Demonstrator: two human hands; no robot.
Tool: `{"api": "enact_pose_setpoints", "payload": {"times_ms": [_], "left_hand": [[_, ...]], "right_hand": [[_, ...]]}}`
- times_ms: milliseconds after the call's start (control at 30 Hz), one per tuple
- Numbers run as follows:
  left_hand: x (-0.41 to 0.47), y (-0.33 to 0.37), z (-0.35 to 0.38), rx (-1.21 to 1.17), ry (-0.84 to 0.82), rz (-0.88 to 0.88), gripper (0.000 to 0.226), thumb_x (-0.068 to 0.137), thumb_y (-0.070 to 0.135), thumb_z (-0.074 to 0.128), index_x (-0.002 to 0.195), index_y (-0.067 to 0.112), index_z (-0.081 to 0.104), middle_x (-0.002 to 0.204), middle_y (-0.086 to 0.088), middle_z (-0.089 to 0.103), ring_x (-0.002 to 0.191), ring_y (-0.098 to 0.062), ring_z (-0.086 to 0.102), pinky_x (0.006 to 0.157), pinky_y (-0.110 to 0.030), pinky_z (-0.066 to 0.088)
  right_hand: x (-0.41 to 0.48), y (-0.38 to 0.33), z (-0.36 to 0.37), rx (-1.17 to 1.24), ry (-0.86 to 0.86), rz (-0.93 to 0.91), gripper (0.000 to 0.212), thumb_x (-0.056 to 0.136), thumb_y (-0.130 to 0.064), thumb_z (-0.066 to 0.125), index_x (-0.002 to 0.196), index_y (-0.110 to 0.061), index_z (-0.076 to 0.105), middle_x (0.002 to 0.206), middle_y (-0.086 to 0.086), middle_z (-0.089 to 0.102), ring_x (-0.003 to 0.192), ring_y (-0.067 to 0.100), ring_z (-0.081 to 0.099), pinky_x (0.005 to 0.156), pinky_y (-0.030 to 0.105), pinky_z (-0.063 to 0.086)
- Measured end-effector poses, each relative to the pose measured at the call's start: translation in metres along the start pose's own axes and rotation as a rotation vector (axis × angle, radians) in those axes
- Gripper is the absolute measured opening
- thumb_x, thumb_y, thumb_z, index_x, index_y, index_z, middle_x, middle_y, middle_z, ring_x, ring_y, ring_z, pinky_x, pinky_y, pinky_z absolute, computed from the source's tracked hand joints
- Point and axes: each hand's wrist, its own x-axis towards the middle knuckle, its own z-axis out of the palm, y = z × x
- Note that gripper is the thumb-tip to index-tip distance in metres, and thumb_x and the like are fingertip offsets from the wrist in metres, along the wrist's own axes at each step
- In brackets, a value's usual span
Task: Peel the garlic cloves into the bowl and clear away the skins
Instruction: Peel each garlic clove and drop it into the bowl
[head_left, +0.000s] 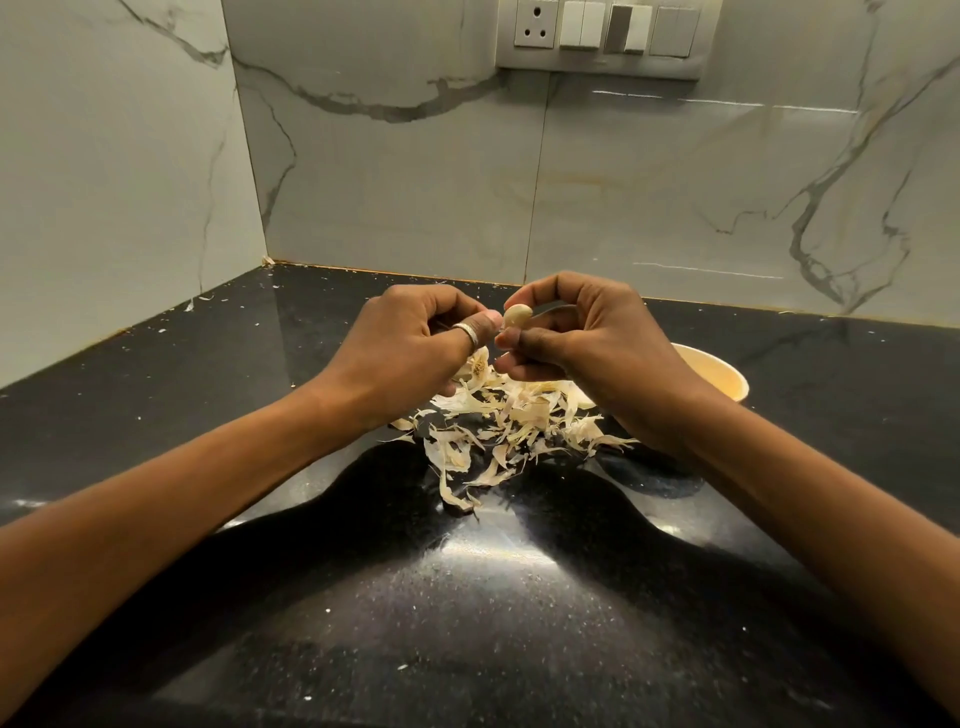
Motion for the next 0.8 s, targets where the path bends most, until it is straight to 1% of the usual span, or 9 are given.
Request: {"api": "enact_pose_setpoints", "payload": {"times_ms": [100,233,367,500,567,633,700,733,800], "left_hand": [[-0.0003,-0.0002,-0.0007,-0.001,-0.008,-0.011,0.011,0.095,0.025,0.067,0.096,0.016,0.072,0.087,-0.007,0.070,0.076,-0.026,0.068,0.056,-0.025,0.056],[0.0000,-0.0012,-0.0015,0.032,-0.012,-0.020,0.008,0.095,0.021,0.068,0.095,0.014,0.072,0.085,-0.006,0.070,0.074,-0.021,0.068,0.055,-0.025,0.057],[0.0000,-0.0020,-0.0028,0.033,-0.010,-0.037,0.008,0.095,0.018,0.068,0.090,0.014,0.073,0.084,-0.007,0.068,0.071,-0.015,0.065,0.054,-0.026,0.056],[-0.0005,-0.0031,-0.0031,0.035,-0.021,-0.054,0.009,0.094,0.014,0.068,0.086,0.013,0.073,0.083,-0.010,0.068,0.071,-0.019,0.063,0.055,-0.031,0.058],[-0.0007,-0.0032,-0.0031,0.044,-0.023,-0.066,0.011,0.093,0.013,0.067,0.084,0.013,0.073,0.084,-0.012,0.067,0.071,-0.019,0.063,0.055,-0.029,0.058],[-0.0008,-0.0028,-0.0030,0.066,-0.022,-0.077,0.013,0.094,0.013,0.066,0.082,0.013,0.072,0.083,-0.011,0.067,0.068,-0.016,0.061,0.053,-0.024,0.055],[-0.0008,-0.0026,-0.0031,0.101,-0.015,-0.083,0.014,0.093,0.015,0.066,0.080,0.015,0.071,0.080,-0.009,0.067,0.062,-0.012,0.060,0.051,-0.021,0.054],[-0.0009,-0.0026,-0.0031,0.122,-0.010,-0.080,0.014,0.093,0.017,0.067,0.079,0.016,0.071,0.076,-0.006,0.066,0.060,-0.011,0.060,0.051,-0.023,0.054],[-0.0009,-0.0034,-0.0026,0.195,0.012,-0.049,0.014,0.090,0.024,0.072,0.077,0.019,0.072,0.066,0.003,0.065,0.056,-0.009,0.060,0.054,-0.027,0.057]], "right_hand": [[-0.0002,0.0001,0.0006,-0.023,-0.004,-0.001,0.022,0.090,0.005,0.067,0.112,-0.001,0.064,0.099,0.021,0.073,0.086,0.034,0.076,0.070,0.030,0.063],[0.0004,0.0020,0.0013,-0.044,-0.018,-0.004,0.020,0.093,0.001,0.065,0.113,-0.001,0.063,0.099,0.020,0.074,0.086,0.031,0.076,0.073,0.033,0.064],[0.0015,0.0022,0.0010,-0.053,-0.011,-0.016,0.018,0.096,-0.001,0.062,0.114,-0.001,0.062,0.099,0.019,0.074,0.084,0.029,0.076,0.074,0.034,0.064],[0.0016,0.0023,0.0002,-0.043,0.000,-0.025,0.018,0.096,-0.001,0.061,0.115,0.001,0.061,0.099,0.021,0.073,0.084,0.029,0.076,0.074,0.034,0.064],[0.0017,0.0028,-0.0002,-0.035,0.008,-0.033,0.018,0.097,-0.002,0.061,0.114,0.000,0.061,0.099,0.020,0.073,0.084,0.028,0.077,0.074,0.033,0.064],[0.0022,0.0021,-0.0014,-0.026,0.020,-0.041,0.016,0.097,-0.002,0.061,0.113,-0.002,0.061,0.100,0.019,0.073,0.084,0.027,0.077,0.073,0.031,0.063],[0.0026,0.0007,-0.0027,-0.020,0.032,-0.043,0.016,0.097,-0.002,0.060,0.113,-0.003,0.061,0.101,0.019,0.073,0.084,0.026,0.077,0.072,0.030,0.063],[0.0025,0.0003,-0.0032,-0.025,0.035,-0.045,0.016,0.097,-0.002,0.060,0.113,-0.003,0.060,0.101,0.018,0.073,0.084,0.026,0.077,0.071,0.030,0.063],[0.0023,0.0006,-0.0038,-0.061,0.036,-0.051,0.016,0.097,-0.002,0.061,0.113,-0.002,0.061,0.101,0.018,0.073,0.082,0.025,0.077,0.070,0.031,0.063]]}}
